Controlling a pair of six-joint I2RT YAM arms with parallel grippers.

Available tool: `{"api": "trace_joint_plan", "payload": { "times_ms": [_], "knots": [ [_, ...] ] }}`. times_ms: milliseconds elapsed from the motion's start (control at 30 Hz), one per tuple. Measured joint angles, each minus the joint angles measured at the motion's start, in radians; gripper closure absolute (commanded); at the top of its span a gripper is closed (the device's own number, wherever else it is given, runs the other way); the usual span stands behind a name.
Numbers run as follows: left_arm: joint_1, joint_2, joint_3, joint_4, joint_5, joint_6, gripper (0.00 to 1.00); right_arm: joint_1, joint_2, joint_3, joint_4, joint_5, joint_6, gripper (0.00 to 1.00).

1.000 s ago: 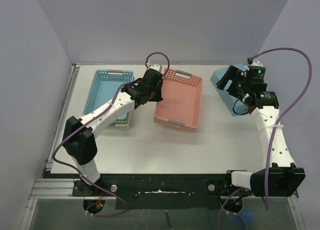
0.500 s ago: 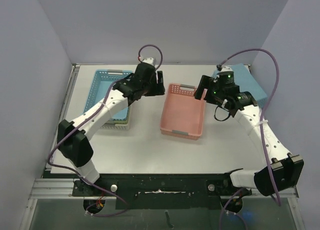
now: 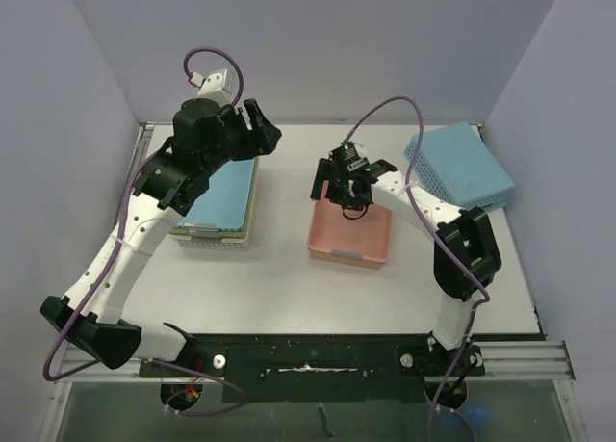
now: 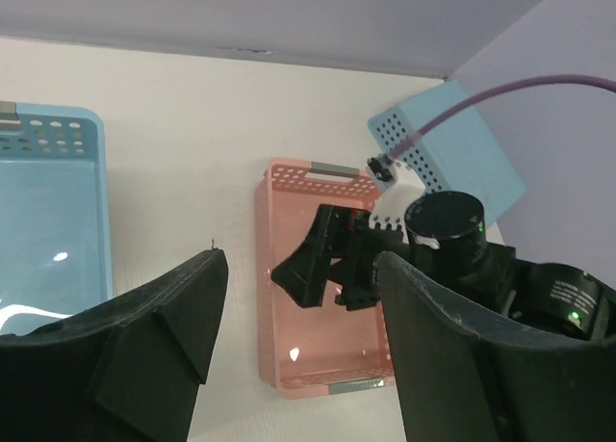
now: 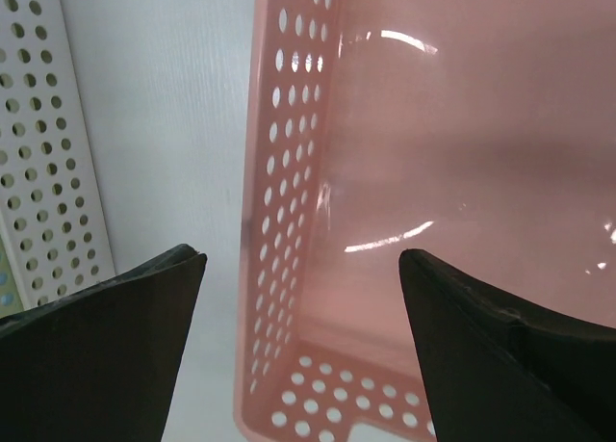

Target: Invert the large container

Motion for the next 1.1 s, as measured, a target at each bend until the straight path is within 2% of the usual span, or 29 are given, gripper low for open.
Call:
{"api": "trace_joint_plan", "payload": {
  "times_ms": [100,200,300,400,467,600,700,833,967,1100],
  "knots": [
    [0.006,0.013,-0.008,-0.009,0.026,0.007,0.37,0.008,0.093,0.048,0.031,-0.005,0.019,0.17],
    [0.012,0.014,-0.024,-0.021,0.045,0.022,0.37,0.013,0.138,0.068,0.04,-0.008,0.03,0.3],
    [0.018,0.014,-0.032,-0.021,0.061,0.037,0.37,0.014,0.181,0.105,0.043,-0.006,0.04,0.53],
    [0.037,0.008,-0.045,-0.021,0.082,0.05,0.37,0.016,0.204,0.114,0.06,-0.011,0.042,0.84],
    [0.054,0.001,-0.057,-0.023,0.096,0.055,0.37,0.021,0.207,0.115,0.075,-0.027,0.046,0.98],
    [0.087,-0.009,-0.064,-0.037,0.117,0.073,0.38,0.029,0.207,0.15,0.064,-0.042,0.044,1.0],
    [0.105,-0.017,-0.063,-0.055,0.125,0.088,0.38,0.035,0.207,0.211,0.077,-0.113,0.057,1.0],
    [0.124,-0.037,-0.062,-0.081,0.122,0.114,0.38,0.035,0.174,0.208,0.233,-0.281,0.13,1.0],
    [0.142,-0.059,-0.057,-0.107,0.113,0.134,0.38,0.033,0.095,0.087,0.512,-0.455,0.269,1.0],
    [0.15,-0.082,-0.057,-0.117,0.097,0.143,0.38,0.018,0.08,-0.095,0.981,-0.595,0.511,1.0]
  ]
}}
